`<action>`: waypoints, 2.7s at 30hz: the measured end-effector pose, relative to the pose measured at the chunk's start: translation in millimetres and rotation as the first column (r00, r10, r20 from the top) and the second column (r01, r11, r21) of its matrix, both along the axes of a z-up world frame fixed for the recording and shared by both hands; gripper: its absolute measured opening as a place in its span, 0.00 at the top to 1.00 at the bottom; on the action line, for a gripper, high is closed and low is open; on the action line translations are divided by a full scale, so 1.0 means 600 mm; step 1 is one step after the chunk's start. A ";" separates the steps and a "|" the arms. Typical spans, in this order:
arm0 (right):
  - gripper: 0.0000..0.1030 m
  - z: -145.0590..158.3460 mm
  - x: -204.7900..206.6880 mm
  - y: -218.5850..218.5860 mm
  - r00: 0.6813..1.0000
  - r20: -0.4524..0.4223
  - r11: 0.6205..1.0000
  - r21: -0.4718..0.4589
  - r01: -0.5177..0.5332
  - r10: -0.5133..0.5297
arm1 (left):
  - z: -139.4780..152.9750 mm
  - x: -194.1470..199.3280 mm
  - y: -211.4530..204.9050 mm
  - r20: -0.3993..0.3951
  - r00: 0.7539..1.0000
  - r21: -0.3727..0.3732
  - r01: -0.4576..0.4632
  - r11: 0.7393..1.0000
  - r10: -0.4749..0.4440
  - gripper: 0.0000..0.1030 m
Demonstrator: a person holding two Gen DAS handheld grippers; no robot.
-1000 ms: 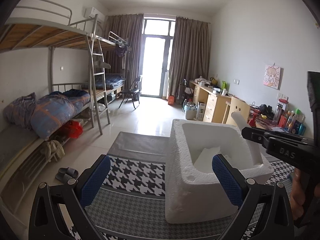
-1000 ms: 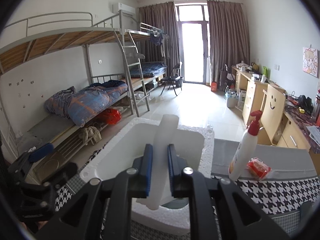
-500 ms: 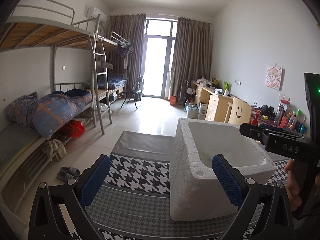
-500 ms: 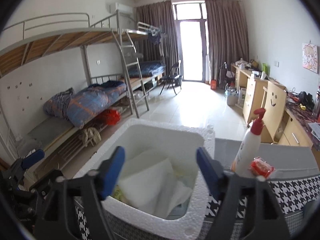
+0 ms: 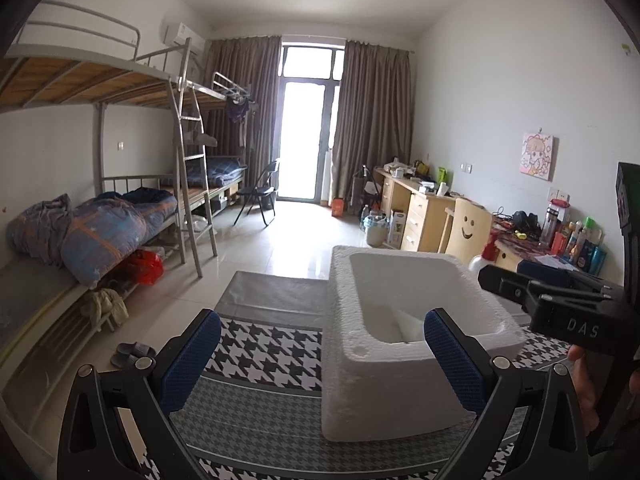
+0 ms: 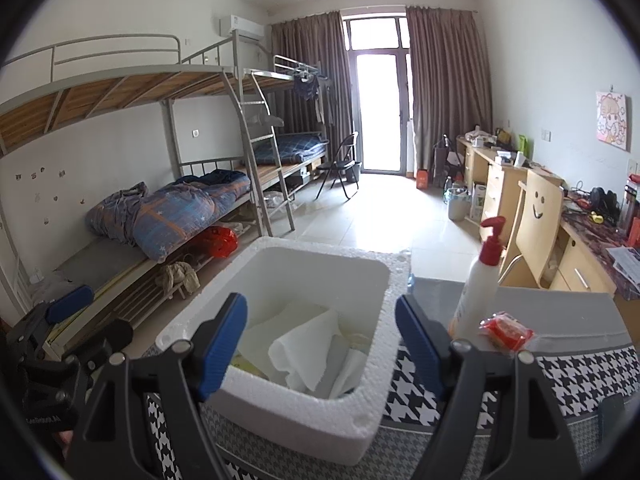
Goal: Organize soft objects
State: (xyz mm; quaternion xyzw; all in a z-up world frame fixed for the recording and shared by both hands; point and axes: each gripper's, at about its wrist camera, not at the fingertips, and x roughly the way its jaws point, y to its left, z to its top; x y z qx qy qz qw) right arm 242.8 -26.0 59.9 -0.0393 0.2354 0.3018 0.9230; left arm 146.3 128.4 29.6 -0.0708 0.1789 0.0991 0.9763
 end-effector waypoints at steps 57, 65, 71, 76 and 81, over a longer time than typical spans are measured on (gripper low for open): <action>0.00 0.003 -0.211 -0.187 0.968 0.213 0.986 0.133 0.103 -0.130 | 0.046 -0.126 -0.161 0.141 0.984 0.088 0.096 0.991 -0.108 0.01; 0.00 -0.013 -0.214 -0.198 0.971 0.198 0.984 0.142 0.108 -0.135 | 0.035 -0.122 -0.163 0.125 0.986 0.083 0.099 0.992 -0.109 0.01; 0.00 -0.023 -0.218 -0.205 0.967 0.210 0.983 0.142 0.114 -0.143 | 0.026 -0.130 -0.170 0.135 0.986 0.106 0.082 0.991 -0.096 0.01; 0.00 -0.028 -0.233 -0.204 0.963 0.238 0.986 0.140 0.092 -0.124 | 0.017 -0.143 -0.169 0.155 0.984 0.102 0.075 0.992 -0.091 0.01; 0.00 -0.035 -0.243 -0.204 0.960 0.253 0.985 0.146 0.088 -0.123 | 0.005 -0.153 -0.161 0.170 0.981 0.085 0.081 0.993 -0.095 0.01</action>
